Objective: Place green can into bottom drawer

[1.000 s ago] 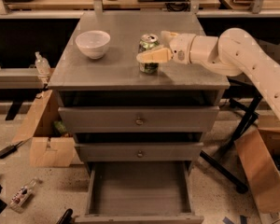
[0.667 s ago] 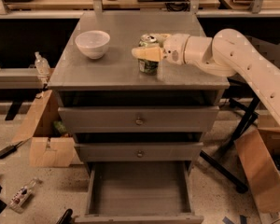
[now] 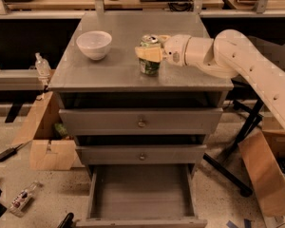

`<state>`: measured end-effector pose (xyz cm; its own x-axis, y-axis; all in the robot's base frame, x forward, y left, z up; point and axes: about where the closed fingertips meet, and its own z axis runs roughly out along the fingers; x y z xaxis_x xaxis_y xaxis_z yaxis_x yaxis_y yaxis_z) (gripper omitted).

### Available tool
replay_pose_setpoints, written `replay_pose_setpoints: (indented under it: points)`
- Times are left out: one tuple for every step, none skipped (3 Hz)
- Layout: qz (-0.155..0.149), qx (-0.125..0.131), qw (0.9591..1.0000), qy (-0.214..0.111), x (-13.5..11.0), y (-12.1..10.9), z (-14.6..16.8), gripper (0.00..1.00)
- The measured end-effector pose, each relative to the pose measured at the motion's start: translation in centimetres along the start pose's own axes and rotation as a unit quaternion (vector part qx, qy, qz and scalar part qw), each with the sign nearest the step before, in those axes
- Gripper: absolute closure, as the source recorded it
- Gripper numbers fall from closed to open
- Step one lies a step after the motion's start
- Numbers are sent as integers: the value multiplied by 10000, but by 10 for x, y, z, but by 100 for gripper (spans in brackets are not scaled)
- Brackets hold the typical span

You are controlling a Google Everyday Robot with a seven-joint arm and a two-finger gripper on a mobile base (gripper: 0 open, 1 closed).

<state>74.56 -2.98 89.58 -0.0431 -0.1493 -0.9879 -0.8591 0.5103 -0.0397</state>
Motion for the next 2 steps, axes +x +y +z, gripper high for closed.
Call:
replay_pose_setpoints:
  points:
    - [-142, 184, 9997, 55, -7, 30, -24, 100]
    - [-418, 339, 9985, 114, -14, 71, -58, 100]
